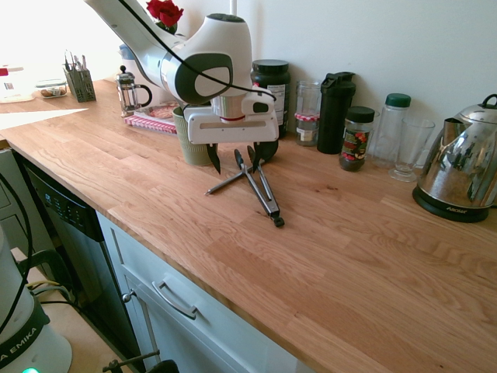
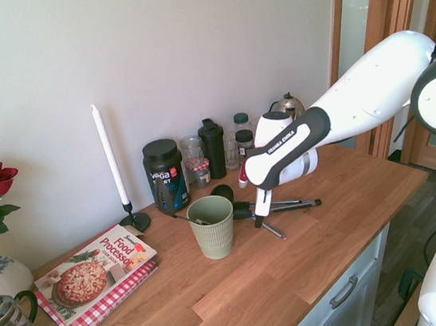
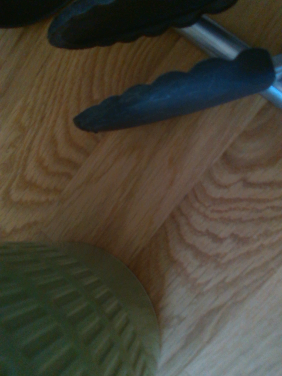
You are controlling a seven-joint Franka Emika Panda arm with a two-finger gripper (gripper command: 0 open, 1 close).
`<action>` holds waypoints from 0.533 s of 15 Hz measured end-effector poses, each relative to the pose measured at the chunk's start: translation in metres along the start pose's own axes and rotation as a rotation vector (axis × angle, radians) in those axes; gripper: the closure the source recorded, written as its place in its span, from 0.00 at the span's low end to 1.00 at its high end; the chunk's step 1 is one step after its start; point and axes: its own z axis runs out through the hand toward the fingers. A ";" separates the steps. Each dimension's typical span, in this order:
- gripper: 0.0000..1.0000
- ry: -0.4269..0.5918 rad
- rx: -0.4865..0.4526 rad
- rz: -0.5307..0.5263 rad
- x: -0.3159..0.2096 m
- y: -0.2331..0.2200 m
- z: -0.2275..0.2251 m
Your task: Put the tongs back in the holder
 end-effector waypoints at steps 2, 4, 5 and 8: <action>1.00 0.001 -0.004 0.002 0.006 0.001 0.007; 1.00 0.001 -0.006 0.008 0.011 0.003 0.010; 1.00 0.002 -0.006 0.010 0.013 0.003 0.010; 1.00 0.013 -0.007 0.018 0.017 0.007 0.006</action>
